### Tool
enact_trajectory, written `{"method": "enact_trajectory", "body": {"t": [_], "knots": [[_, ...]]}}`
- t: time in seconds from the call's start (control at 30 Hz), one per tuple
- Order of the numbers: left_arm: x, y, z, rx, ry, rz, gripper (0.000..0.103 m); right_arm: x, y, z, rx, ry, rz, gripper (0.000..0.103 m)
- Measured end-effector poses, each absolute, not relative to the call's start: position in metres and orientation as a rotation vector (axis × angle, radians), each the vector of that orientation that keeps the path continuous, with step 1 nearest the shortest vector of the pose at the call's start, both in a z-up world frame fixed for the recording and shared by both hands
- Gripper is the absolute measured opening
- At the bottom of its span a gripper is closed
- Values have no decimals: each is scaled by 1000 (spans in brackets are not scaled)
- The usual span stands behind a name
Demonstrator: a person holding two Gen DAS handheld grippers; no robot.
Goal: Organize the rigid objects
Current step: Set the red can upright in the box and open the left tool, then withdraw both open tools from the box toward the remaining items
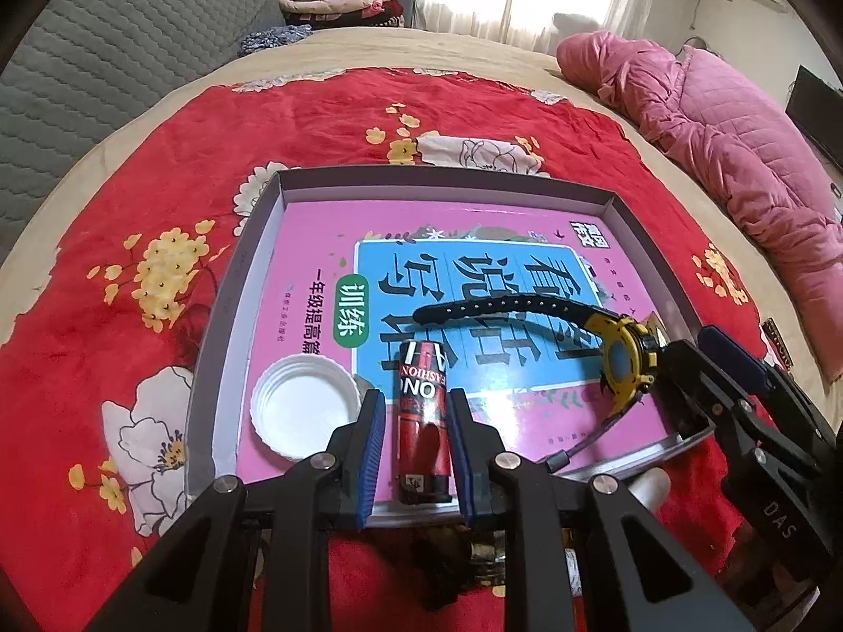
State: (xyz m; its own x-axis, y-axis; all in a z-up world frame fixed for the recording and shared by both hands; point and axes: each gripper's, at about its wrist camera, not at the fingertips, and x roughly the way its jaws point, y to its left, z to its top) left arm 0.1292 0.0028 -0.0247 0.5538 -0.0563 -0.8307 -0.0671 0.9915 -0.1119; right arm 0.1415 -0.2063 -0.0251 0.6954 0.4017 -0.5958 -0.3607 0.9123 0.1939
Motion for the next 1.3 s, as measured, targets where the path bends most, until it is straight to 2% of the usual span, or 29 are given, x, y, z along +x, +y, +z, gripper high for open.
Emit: {"method": "enact_trajectory", "body": {"t": [0.1, 0.17, 0.2, 0.6, 0.77, 0.87, 1.3], "knots": [[128, 2, -26, -143, 989, 7, 28, 141, -206, -26, 62, 684, 429, 60], [126, 2, -25, -148, 988, 8, 43, 142, -205, -26, 60, 685, 430, 61], [126, 2, -25, -151, 985, 8, 44, 142, -204, -26, 58, 687, 431, 61], [121, 1, -25, -137, 991, -3, 47, 139, -199, -27, 36, 680, 448, 64], [118, 0, -24, -127, 991, -3, 55, 129, -204, -21, 57, 623, 447, 65], [117, 0, -23, -132, 990, -5, 55, 122, -207, -14, 57, 586, 453, 71], [108, 7, -11, -145, 957, -19, 55, 100, -218, -7, 55, 575, 407, 73]]}}
